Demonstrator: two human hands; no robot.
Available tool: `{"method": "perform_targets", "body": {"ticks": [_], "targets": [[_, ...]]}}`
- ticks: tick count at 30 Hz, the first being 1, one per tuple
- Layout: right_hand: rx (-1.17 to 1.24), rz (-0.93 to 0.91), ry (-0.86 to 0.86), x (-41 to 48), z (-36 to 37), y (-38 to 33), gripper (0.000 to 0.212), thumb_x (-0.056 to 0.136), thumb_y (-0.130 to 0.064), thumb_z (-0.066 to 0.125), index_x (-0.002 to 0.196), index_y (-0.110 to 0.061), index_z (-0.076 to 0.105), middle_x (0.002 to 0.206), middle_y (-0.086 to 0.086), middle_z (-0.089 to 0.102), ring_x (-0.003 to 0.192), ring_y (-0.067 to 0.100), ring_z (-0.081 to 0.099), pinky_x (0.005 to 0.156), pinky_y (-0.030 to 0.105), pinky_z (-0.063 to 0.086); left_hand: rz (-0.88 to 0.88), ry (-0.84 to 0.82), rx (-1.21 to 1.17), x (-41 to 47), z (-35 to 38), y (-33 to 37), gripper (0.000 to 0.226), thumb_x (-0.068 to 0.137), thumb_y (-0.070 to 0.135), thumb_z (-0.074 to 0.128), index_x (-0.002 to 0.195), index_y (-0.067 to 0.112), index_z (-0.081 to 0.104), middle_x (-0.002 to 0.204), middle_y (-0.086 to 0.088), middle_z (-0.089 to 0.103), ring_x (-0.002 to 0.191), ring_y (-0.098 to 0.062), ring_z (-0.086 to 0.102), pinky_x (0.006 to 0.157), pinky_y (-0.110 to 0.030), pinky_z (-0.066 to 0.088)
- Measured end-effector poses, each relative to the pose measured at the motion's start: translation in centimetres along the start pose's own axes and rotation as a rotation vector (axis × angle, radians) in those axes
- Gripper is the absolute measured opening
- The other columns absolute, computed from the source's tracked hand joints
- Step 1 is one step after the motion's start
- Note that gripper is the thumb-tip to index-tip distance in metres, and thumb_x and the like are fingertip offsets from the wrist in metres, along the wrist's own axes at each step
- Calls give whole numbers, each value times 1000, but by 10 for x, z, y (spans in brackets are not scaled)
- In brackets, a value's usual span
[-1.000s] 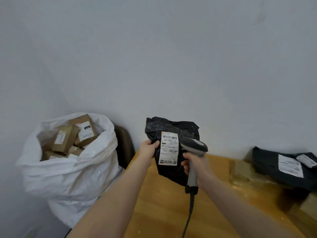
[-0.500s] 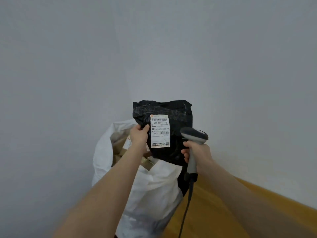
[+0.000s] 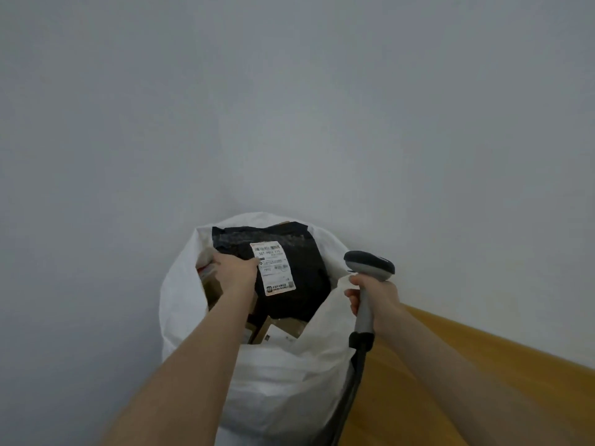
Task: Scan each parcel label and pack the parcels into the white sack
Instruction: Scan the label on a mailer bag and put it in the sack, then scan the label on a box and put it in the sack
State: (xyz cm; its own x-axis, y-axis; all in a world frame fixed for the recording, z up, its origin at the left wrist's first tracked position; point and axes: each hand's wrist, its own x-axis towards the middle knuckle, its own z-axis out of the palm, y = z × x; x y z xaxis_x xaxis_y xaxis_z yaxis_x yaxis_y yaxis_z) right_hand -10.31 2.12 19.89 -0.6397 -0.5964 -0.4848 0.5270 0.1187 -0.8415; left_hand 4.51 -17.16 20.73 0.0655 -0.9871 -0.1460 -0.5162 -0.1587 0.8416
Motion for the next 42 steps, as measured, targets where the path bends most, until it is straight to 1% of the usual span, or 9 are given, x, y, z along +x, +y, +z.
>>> {"method": "perform_targets", "body": {"ticks": [2, 5, 11, 15, 21, 26, 30, 34, 42], "targets": [[36, 19, 30, 0, -6, 3, 11, 88, -9, 66, 84, 0, 63, 51, 7, 65, 42, 13, 54, 50, 27, 50, 137, 134, 184, -4, -3, 10, 91, 83, 28, 72, 149, 2, 14, 152, -22, 24, 138, -37, 29, 110, -49, 33], [125, 36, 54, -7, -18, 6, 13, 88, -9, 66, 84, 3, 62, 52, 9, 63, 44, 17, 54, 52, 31, 48, 494, 205, 359, -14, 0, 33, 79, 85, 21, 66, 148, 8, 20, 153, -19, 20, 140, -34, 22, 112, -47, 27], [209, 19, 183, -29, -84, 14, 8, 89, -8, 62, 88, -1, 58, 57, 9, 61, 42, 15, 53, 45, 26, 46, 819, -257, 397, -92, 85, 62, 47, 87, 13, 58, 133, 16, 49, 143, -10, 32, 130, -27, 35, 103, -38, 38], [206, 41, 266, -50, -154, 15, 7, 91, -9, 60, 93, -3, 57, 68, 12, 63, 37, 12, 52, 42, 23, 45, 899, -588, 542, -174, 157, 57, 47, 90, 16, 54, 136, 15, 45, 144, -11, 28, 131, -27, 34, 104, -38, 40], [235, 77, 378, -94, -287, 21, 8, 93, -10, 57, 87, -5, 56, 68, 10, 60, 38, 11, 50, 41, 22, 43, 1020, -823, 657, -308, 238, 46, 45, 92, 16, 53, 136, 15, 46, 141, -11, 31, 128, -27, 37, 101, -37, 43], [213, 134, 433, -129, -406, 28, 13, 96, -11, 54, 85, -5, 55, 63, 8, 55, 42, 14, 43, 40, 23, 38, 1057, -894, 707, -422, 299, 34, 44, 92, 16, 55, 135, 17, 46, 140, -11, 33, 126, -26, 40, 98, -35, 44], [193, 136, 510, -155, -502, 34, 11, 93, -10, 57, 100, -2, 59, 64, 9, 56, 46, 15, 44, 46, 26, 38, 1069, -963, 738, -515, 346, 24, 45, 92, 19, 55, 135, 16, 46, 139, -12, 34, 123, -27, 44, 95, -34, 46], [218, 103, 625, -175, -577, 33, 7, 88, -6, 61, 93, -1, 60, 58, 9, 57, 44, 16, 46, 45, 25, 39, 1064, -1058, 755, -593, 383, 12, 47, 91, 23, 58, 135, 15, 47, 140, -12, 35, 121, -29, 49, 100, -37, 44], [315, 35, 772, -155, -658, 30, 10, 87, -8, 66, 79, -4, 61, 52, 7, 60, 39, 13, 49, 42, 24, 42, 1014, -1135, 891, -638, 452, -14, 73, 83, 25, 69, 144, 12, 32, 143, -12, 33, 128, -30, 41, 100, -38, 43]]}}
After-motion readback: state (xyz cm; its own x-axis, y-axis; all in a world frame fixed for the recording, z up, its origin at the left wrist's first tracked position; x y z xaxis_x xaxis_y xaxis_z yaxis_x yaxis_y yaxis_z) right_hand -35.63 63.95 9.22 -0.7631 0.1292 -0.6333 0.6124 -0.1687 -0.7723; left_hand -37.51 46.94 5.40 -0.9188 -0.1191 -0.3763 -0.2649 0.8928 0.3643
